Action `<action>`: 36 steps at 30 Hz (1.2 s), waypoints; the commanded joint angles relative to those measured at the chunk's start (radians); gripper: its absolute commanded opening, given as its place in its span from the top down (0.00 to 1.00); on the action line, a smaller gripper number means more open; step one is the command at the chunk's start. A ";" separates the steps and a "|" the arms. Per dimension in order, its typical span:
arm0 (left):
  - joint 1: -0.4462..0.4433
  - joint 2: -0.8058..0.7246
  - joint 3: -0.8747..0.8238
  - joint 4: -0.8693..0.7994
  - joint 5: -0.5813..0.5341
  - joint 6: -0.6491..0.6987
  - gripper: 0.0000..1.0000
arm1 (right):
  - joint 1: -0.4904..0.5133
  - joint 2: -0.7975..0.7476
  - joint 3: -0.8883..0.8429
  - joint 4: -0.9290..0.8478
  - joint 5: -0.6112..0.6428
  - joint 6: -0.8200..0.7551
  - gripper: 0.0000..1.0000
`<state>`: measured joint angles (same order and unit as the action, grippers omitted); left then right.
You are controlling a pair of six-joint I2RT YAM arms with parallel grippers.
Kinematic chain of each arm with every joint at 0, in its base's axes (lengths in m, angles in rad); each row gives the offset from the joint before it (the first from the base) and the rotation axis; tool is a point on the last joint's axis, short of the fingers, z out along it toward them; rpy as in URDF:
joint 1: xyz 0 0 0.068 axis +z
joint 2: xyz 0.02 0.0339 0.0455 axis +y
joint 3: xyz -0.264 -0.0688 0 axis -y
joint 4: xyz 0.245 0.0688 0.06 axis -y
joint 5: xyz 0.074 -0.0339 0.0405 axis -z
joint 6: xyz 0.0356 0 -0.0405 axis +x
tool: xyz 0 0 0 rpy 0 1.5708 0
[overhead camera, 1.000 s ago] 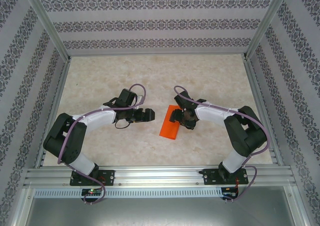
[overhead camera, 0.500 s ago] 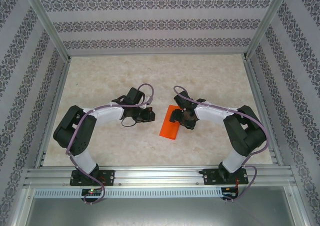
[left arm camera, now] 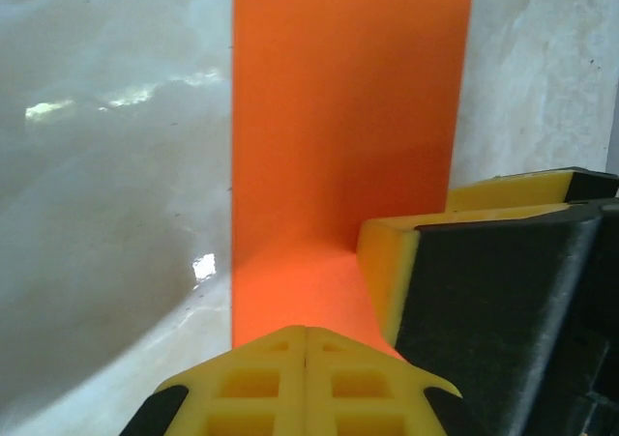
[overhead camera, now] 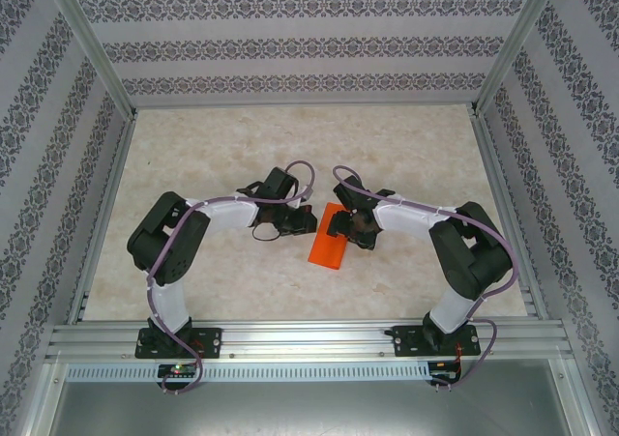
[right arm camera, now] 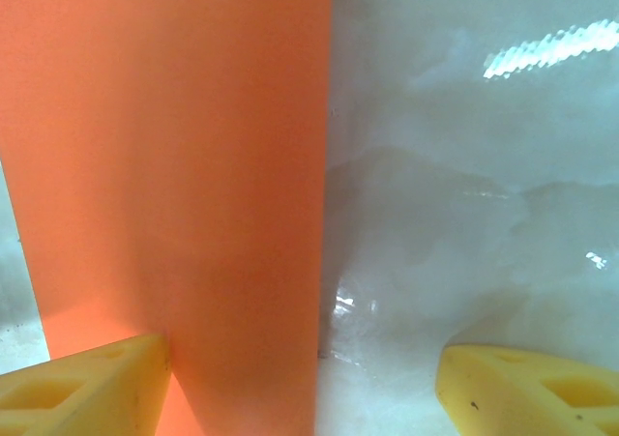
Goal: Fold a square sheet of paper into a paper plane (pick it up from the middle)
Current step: Hold the square sheet of paper at the center of the table.
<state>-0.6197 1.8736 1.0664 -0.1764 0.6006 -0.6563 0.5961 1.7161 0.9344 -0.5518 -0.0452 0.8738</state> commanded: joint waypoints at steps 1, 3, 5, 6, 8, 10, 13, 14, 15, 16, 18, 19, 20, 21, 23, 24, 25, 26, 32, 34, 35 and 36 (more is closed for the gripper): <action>-0.021 0.022 0.043 0.026 0.024 -0.012 1.00 | 0.012 0.139 -0.075 0.092 -0.018 0.015 0.23; -0.023 0.028 0.052 0.020 0.021 -0.011 1.00 | 0.012 0.133 -0.079 0.092 -0.014 0.020 0.23; -0.025 0.029 0.053 0.017 0.018 -0.011 1.00 | 0.013 0.126 -0.085 0.093 -0.012 0.025 0.23; -0.025 0.029 0.055 0.015 0.018 -0.011 1.00 | 0.013 0.122 -0.087 0.097 -0.014 0.025 0.23; -0.025 0.029 0.055 0.009 0.013 -0.011 1.00 | 0.011 0.116 -0.090 0.104 -0.017 0.027 0.23; -0.025 0.026 0.057 0.004 0.007 -0.009 1.00 | 0.008 0.112 -0.090 0.102 -0.016 0.028 0.23; -0.025 0.018 0.055 -0.004 -0.005 -0.007 1.00 | 0.005 0.101 -0.092 0.103 -0.014 0.031 0.24; -0.026 0.014 0.053 -0.007 -0.011 -0.006 1.00 | 0.004 0.096 -0.093 0.107 -0.017 0.031 0.24; -0.025 0.011 0.052 -0.010 -0.015 -0.005 1.00 | 0.004 0.094 -0.091 0.106 -0.022 0.027 0.24; -0.025 0.010 0.052 -0.012 -0.018 -0.003 1.00 | 0.003 0.096 -0.087 0.103 -0.022 0.023 0.24; -0.025 0.009 0.053 -0.016 -0.021 -0.001 1.00 | 0.003 0.102 -0.076 0.085 -0.015 0.009 0.24; -0.025 0.010 0.053 -0.016 -0.021 -0.001 1.00 | 0.004 0.103 -0.076 0.084 -0.016 0.004 0.24; -0.027 0.009 0.053 -0.016 -0.021 -0.001 1.00 | 0.004 0.101 -0.079 0.086 -0.018 0.001 0.25; -0.027 0.007 0.052 -0.016 -0.021 0.000 1.00 | 0.004 0.098 -0.082 0.089 -0.021 -0.002 0.25; -0.026 0.008 0.053 -0.018 -0.019 0.001 1.00 | 0.003 0.094 -0.085 0.089 -0.021 -0.007 0.25; -0.027 0.009 0.055 -0.019 -0.017 0.002 1.00 | 0.004 0.092 -0.086 0.087 -0.018 -0.007 0.25; -0.027 0.010 0.055 -0.019 -0.015 0.003 1.00 | 0.003 0.093 -0.087 0.087 -0.019 -0.006 0.25; -0.026 0.010 0.057 -0.017 -0.012 0.003 1.00 | 0.004 0.093 -0.086 0.090 -0.018 -0.006 0.25; -0.029 0.016 0.063 -0.023 -0.010 0.004 1.00 | 0.004 0.108 -0.082 0.094 -0.020 -0.007 0.25; -0.031 0.017 0.063 -0.023 -0.011 0.004 1.00 | 0.006 0.114 -0.078 0.090 -0.022 -0.017 0.25; -0.029 0.018 0.063 -0.023 -0.012 0.004 1.00 | 0.008 0.114 -0.079 0.090 -0.025 -0.019 0.25; -0.031 0.018 0.061 -0.023 -0.015 0.003 1.00 | 0.008 0.113 -0.081 0.090 -0.028 -0.024 0.25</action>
<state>-0.6319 1.8900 1.1038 -0.1864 0.5896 -0.6601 0.5957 1.7039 0.9230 -0.5385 -0.0425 0.8787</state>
